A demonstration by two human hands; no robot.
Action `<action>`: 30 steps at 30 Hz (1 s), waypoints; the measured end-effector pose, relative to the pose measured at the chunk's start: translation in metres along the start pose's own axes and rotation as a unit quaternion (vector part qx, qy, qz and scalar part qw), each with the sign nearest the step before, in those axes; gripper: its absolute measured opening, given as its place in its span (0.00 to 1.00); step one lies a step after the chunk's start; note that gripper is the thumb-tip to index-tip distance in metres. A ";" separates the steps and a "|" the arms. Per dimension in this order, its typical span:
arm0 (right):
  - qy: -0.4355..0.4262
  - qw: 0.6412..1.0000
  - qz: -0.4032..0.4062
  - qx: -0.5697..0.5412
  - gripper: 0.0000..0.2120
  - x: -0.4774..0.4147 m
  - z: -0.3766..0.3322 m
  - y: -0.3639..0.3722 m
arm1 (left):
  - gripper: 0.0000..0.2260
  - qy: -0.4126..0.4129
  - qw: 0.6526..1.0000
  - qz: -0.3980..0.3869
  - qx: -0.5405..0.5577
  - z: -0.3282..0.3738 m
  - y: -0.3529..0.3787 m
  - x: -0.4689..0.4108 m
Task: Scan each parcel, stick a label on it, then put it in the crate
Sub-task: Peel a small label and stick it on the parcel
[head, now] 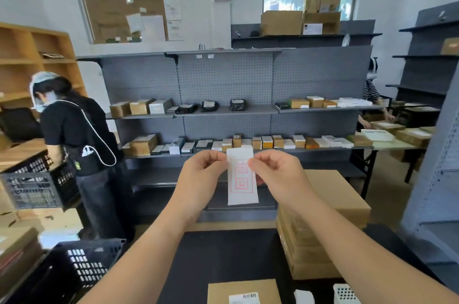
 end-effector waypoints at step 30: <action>-0.058 0.977 -0.109 0.177 0.08 -0.001 -0.054 -0.017 | 0.05 0.143 0.960 -0.174 -0.164 0.047 0.012 -0.002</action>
Point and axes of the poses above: each hand's wrist, its own x-axis away from the middle knuckle, its own y-axis out of the palm, z = x × y, the point moved 6 cm from there along -x, towards the middle knuckle, and after that the axes turned 6 degrees about -x, right-handed, at the moved point
